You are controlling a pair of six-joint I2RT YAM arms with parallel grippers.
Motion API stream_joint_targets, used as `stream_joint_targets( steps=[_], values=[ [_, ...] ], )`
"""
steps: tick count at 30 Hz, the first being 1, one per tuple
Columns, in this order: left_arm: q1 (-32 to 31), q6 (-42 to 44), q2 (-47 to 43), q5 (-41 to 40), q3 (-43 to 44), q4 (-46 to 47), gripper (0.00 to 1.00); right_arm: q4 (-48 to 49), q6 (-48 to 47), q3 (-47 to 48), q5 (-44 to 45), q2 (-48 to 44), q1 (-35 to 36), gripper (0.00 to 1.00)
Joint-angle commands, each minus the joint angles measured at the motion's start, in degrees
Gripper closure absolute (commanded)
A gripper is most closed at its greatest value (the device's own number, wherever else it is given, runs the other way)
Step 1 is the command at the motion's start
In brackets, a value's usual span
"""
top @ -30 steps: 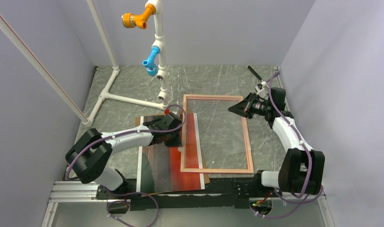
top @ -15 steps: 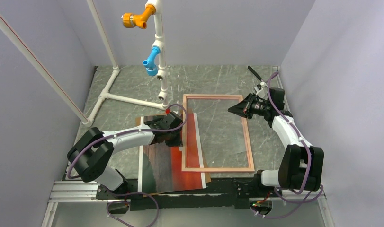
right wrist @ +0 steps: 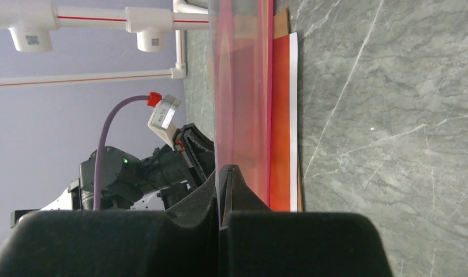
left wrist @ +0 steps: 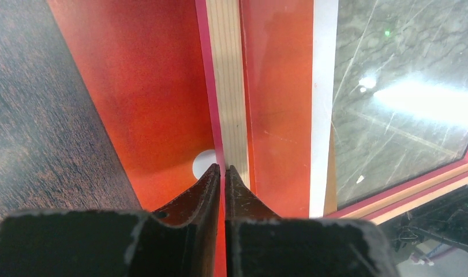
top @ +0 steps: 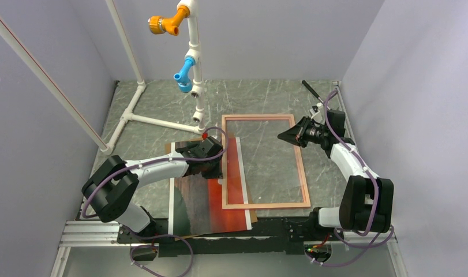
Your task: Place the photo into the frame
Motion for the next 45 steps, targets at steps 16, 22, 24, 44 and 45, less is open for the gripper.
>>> stream_joint_targets(
  steps=[16,22,24,44,45],
  values=[
    [-0.95,0.59,2.34,-1.60,0.00,-2.35,0.89,10.03,1.66,-5.60,-0.20,-1.29,1.20,1.00],
    [-1.07,0.68,2.71,-1.75,0.25,-2.67,0.89,6.34,-2.00,-5.66,1.07,-0.16,1.32,1.00],
    [-1.15,0.75,2.64,-1.90,0.34,-2.86,0.89,1.72,-5.07,-3.82,3.09,0.94,1.31,1.00],
    [-1.80,1.47,3.59,-2.23,1.09,-3.63,0.90,-4.05,-11.92,-0.34,5.21,4.49,2.10,1.00],
    [-1.83,1.45,3.59,-2.29,1.07,-3.66,0.90,-3.85,-11.87,-0.47,5.27,4.63,2.37,1.00]
  ],
)
